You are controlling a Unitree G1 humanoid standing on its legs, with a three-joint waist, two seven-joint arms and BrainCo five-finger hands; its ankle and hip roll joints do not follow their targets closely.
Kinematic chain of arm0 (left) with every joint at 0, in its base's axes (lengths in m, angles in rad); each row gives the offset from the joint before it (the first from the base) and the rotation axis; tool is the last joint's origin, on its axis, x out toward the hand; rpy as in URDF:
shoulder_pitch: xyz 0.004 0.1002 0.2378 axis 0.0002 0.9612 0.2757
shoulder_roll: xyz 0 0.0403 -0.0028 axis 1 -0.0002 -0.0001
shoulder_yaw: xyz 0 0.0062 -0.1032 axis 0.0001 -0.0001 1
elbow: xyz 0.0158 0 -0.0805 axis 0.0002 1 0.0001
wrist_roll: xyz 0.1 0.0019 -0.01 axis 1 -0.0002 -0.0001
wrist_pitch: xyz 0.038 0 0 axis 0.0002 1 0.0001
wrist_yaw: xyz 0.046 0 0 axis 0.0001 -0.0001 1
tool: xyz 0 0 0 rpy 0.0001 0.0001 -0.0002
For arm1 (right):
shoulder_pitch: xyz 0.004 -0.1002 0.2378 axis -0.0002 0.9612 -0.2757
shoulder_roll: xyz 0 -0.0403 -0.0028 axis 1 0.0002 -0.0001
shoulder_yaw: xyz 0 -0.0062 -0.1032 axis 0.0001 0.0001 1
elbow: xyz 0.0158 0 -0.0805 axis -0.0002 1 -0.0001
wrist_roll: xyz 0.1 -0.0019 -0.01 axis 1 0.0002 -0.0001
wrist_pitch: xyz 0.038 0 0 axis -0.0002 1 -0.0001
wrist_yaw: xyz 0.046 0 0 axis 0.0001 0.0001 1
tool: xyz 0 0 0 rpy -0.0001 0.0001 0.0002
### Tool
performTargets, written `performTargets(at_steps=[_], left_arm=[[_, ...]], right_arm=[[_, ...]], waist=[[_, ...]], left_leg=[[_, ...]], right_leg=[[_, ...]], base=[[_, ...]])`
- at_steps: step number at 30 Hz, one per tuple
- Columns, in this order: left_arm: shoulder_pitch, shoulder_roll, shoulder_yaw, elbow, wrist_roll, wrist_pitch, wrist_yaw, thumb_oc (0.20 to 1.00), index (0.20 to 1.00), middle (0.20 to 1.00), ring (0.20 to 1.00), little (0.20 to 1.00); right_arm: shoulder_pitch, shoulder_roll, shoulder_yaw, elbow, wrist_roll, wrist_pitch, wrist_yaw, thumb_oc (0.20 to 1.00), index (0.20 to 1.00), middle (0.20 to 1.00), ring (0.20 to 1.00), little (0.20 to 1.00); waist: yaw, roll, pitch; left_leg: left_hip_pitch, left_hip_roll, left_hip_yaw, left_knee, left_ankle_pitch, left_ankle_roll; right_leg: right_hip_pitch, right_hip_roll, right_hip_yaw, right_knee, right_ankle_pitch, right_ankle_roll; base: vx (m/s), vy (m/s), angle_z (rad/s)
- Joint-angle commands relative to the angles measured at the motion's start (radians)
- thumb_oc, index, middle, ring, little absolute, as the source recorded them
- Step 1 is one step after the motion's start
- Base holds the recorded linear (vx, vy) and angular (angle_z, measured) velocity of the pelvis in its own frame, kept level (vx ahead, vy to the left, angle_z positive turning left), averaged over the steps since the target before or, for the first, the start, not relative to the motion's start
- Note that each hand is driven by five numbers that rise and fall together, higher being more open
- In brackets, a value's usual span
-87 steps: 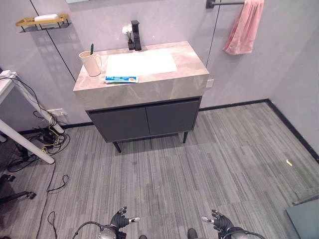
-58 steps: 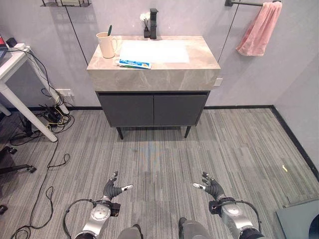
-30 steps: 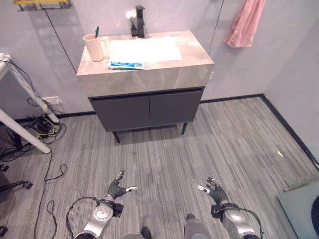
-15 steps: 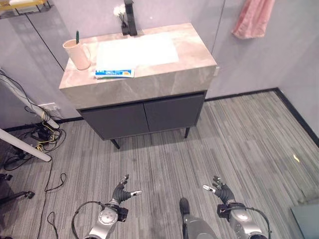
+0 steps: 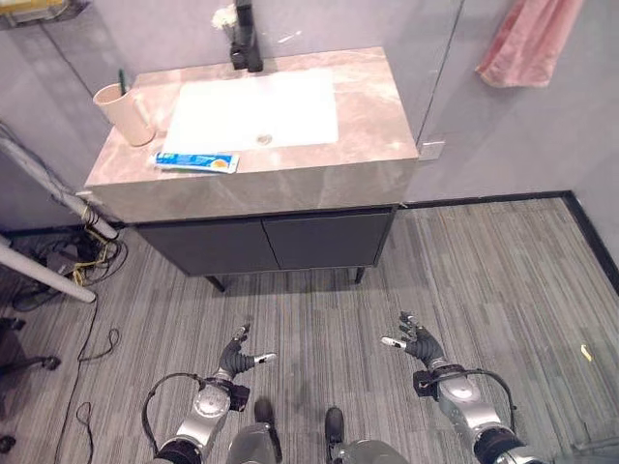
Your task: Put brush and paste in cup on sink, flatten towel.
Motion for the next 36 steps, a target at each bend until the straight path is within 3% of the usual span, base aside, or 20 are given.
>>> performTargets(at_steps=[1, 2, 5, 6, 7, 10, 11, 14, 15, 16, 17, 18, 19, 21, 26, 30, 31, 36], left_arm=[[-0.032, 0.028, -0.028, -0.024, -0.002, -0.046, 0.036, 1.0, 1.0, 1.0, 1.0, 1.0], [-0.028, 0.03, -0.027, -0.027, -0.002, -0.048, 0.036, 1.0, 1.0, 1.0, 1.0, 1.0], [-0.022, 0.038, -0.034, -0.031, 0.007, -0.044, 0.032, 1.0, 1.0, 1.0, 1.0, 1.0], [-0.031, 0.043, -0.042, -0.028, 0.012, -0.046, 0.031, 1.0, 1.0, 1.0, 1.0, 1.0], [-0.035, 0.055, -0.046, -0.039, 0.015, -0.045, 0.031, 1.0, 1.0, 1.0, 1.0, 1.0], [-0.038, 0.076, -0.044, -0.057, 0.025, -0.044, 0.033, 1.0, 1.0, 1.0, 1.0, 1.0], [-0.039, 0.076, -0.043, -0.057, 0.025, -0.044, 0.033, 1.0, 1.0, 1.0, 1.0, 1.0], [-0.032, 0.1, -0.039, -0.08, 0.033, -0.05, 0.034, 1.0, 1.0, 1.0, 1.0, 1.0], [-0.032, 0.1, -0.039, -0.081, 0.033, -0.049, 0.034, 1.0, 1.0, 1.0, 1.0, 1.0], [-0.026, 0.107, -0.038, -0.083, 0.037, -0.052, 0.033, 1.0, 1.0, 1.0, 1.0, 1.0], [-0.009, 0.123, -0.036, -0.106, 0.047, -0.049, 0.022, 1.0, 1.0, 1.0, 1.0, 1.0], [-0.012, 0.128, -0.04, -0.102, 0.054, -0.047, 0.02, 1.0, 1.0, 1.0, 1.0, 1.0], [-0.013, 0.131, -0.044, -0.099, 0.062, -0.046, 0.015, 1.0, 1.0, 1.0, 1.0, 1.0], [-0.018, 0.132, -0.052, -0.085, 0.082, -0.047, 0.013, 1.0, 1.0, 1.0, 1.0, 1.0], [-0.024, 0.129, -0.066, -0.067, 0.095, -0.043, 0.005, 1.0, 1.0, 1.0, 1.0, 1.0], [-0.026, 0.116, -0.075, -0.031, 0.108, -0.046, 0.01, 1.0, 1.0, 1.0, 1.0, 1.0], [0.0, 0.109, -0.072, -0.035, 0.101, -0.042, 0.004, 1.0, 1.0, 1.0, 1.0, 1.0], [0.021, 0.101, -0.057, -0.02, 0.096, -0.042, 0.002, 1.0, 1.0, 1.0, 1.0, 1.0]], right_arm=[[0.03, -0.029, -0.003, -0.069, -0.037, -0.03, -0.011, 1.0, 1.0, 1.0, 1.0, 1.0], [0.03, -0.026, 0.002, -0.066, -0.043, -0.029, -0.011, 1.0, 1.0, 1.0, 1.0, 1.0], [0.044, -0.014, 0.002, -0.064, -0.048, -0.024, -0.003, 1.0, 1.0, 1.0, 1.0, 1.0], [0.047, -0.01, 0.002, -0.061, -0.048, -0.024, -0.004, 1.0, 1.0, 1.0, 1.0, 1.0], [0.052, -0.003, -0.009, -0.063, -0.041, -0.021, -0.001, 1.0, 1.0, 1.0, 1.0, 1.0], [0.042, 0.005, -0.006, -0.061, -0.062, -0.016, 0.002, 1.0, 1.0, 1.0, 1.0, 1.0], [0.042, 0.005, -0.006, -0.061, -0.062, -0.016, 0.002, 1.0, 1.0, 1.0, 1.0, 1.0], [0.021, 0.003, 0.011, -0.075, -0.094, -0.016, -0.001, 1.0, 1.0, 1.0, 1.0, 1.0], [0.021, 0.003, 0.011, -0.075, -0.094, -0.016, -0.001, 1.0, 1.0, 1.0, 1.0, 1.0], [0.016, 0.003, 0.016, -0.075, -0.097, -0.016, 0.002, 1.0, 1.0, 1.0, 1.0, 1.0], [0.015, 0.003, 0.016, -0.075, -0.103, -0.015, 0.008, 1.0, 1.0, 1.0, 1.0, 1.0], [0.016, 0.001, 0.011, -0.075, -0.097, -0.017, 0.009, 1.0, 1.0, 1.0, 1.0, 1.0], [0.018, 0.001, 0.006, -0.069, -0.092, -0.019, 0.009, 1.0, 1.0, 1.0, 1.0, 1.0], [0.018, 0.005, -0.004, -0.055, -0.072, -0.026, 0.002, 1.0, 1.0, 1.0, 1.0, 1.0], [0.016, 0.005, -0.003, -0.048, -0.062, -0.027, 0.003, 1.0, 1.0, 1.0, 1.0, 1.0], [0.005, 0.007, -0.001, -0.035, -0.073, -0.026, -0.005, 1.0, 1.0, 1.0, 1.0, 1.0], [0.02, 0.007, -0.005, -0.048, -0.078, -0.021, -0.004, 1.0, 1.0, 1.0, 1.0, 1.0], [0.029, -0.008, 0.0, -0.039, -0.092, -0.019, -0.001, 1.0, 1.0, 1.0, 1.0, 1.0]], waist=[[0.023, 0.0, -0.011], [0.031, 0.0, -0.013], [0.031, -0.006, -0.035], [0.029, -0.011, -0.035], [0.024, -0.025, -0.04], [0.025, -0.041, -0.048], [0.027, -0.04, -0.051], [0.032, -0.049, -0.047], [0.034, -0.048, -0.05], [0.035, -0.051, -0.048], [0.036, -0.048, -0.044], [0.023, -0.045, -0.045], [0.018, -0.041, -0.048], [0.016, -0.037, -0.056], [0.001, -0.028, -0.041], [-0.024, -0.033, 0.002], [-0.014, -0.05, -0.012], [0.006, -0.048, -0.044]], left_leg=[[-0.022, 0.012, -0.012, 0.097, 0.121, 0.031], [-0.019, 0.018, -0.021, 0.093, 0.13, 0.025], [-0.018, 0.008, -0.018, 0.144, 0.084, 0.05], [-0.028, -0.003, -0.013, 0.173, 0.065, 0.059], [-0.039, -0.034, 0.01, 0.238, 0.007, 0.083], [-0.033, -0.071, 0.051, 0.286, -0.059, 0.115], [-0.036, -0.069, 0.053, 0.284, -0.056, 0.115], [0.003, -0.096, 0.082, 0.271, -0.091, 0.138], [0.001, -0.095, 0.083, 0.268, -0.088, 0.137], [0.014, -0.1, 0.092, 0.262, -0.094, 0.142], [0.039, -0.113, 0.086, 0.248, -0.108, 0.153], [0.051, -0.125, 0.071, 0.231, -0.105, 0.158], [0.061, -0.133, 0.06, 0.216, -0.099, 0.161], [0.102, -0.145, 0.056, 0.177, -0.101, 0.167], [0.154, -0.155, 0.019, 0.17, -0.127, 0.167], [0.22, -0.164, -0.061, 0.219, -0.184, 0.159], [0.234, -0.172, -0.069, 0.211, -0.178, 0.15], [0.25, -0.158, -0.099, 0.175, -0.146, 0.125]], right_leg=[[0.007, -0.132, 0.095, 0.083, -0.045, 0.103], [0.017, -0.136, 0.108, 0.086, -0.056, 0.106], [0.05, -0.166, 0.134, 0.109, -0.089, 0.121], [0.053, -0.182, 0.141, 0.116, -0.089, 0.126], [0.054, -0.224, 0.157, 0.136, -0.078, 0.148], [0.028, -0.29, 0.177, 0.181, 0.011, 0.185], [0.024, -0.288, 0.179, 0.18, 0.013, 0.185], [-0.015, -0.333, 0.185, 0.228, 0.146, 0.2], [-0.02, -0.331, 0.188, 0.226, 0.149, 0.199], [-0.029, -0.339, 0.184, 0.235, 0.193, 0.206], [-0.03, -0.326, 0.182, 0.27, 0.211, 0.212], [-0.038, -0.271, 0.232, 0.294, 0.201, 0.212], [-0.051, -0.224, 0.266, 0.302, 0.172, 0.211], [-0.087, -0.172, 0.246, 0.271, 0.108, 0.191], [-0.157, -0.157, 0.218, 0.212, 0.066, 0.182], [-0.26, -0.215, 0.238, 0.114, 0.152, 0.201], [-0.207, -0.241, 0.198, 0.085, 0.172, 0.205], [-0.147, -0.24, 0.157, 0.021, 0.186, 0.205]], base=[[0.33, 0.171, -0.79], [0.35, 0.23, -0.53], [0.3, 0.232, -0.46], [0.37, 0.392, -0.6], [0.34, 0.387, -0.45], [0.23, 0.306, -0.22], [0.13, 0.206, -0.32], [0.14, 0.201, -0.24], [0.11, 0.152, -0.09], [0.17, 0.222, -0.1], [0.24, 0.296, 0.01], [0.25, 0.289, 0.05], [0.22, 0.23, 0.28], [0.22, 0.197, 0.35], [0.16, 0.033, 0.11], [0.24, -0.091, 0.67], [0.15, -0.107, 0.54], [0.09, -0.139, 0.61]])
